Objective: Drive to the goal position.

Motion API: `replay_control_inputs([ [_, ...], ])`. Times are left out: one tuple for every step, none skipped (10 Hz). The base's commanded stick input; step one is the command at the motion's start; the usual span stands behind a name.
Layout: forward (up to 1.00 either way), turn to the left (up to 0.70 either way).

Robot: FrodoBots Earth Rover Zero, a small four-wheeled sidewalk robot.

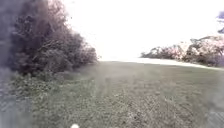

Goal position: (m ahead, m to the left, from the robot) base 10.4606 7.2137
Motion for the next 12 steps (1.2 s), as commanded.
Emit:
replay_control_inputs([
  [0.85, -0.34],
  [0.85, -0.34],
  [0.85, -0.34],
  [0.85, -0.34],
  [0.85, -0.34],
  [0.85, 0.0],
  [0.85, 0.0],
  [0.85, 0.0],
  [0.85, 0.0],
  [0.85, 0.0],
  [0.85, 0.0],
  [0.85, 0.0],
])
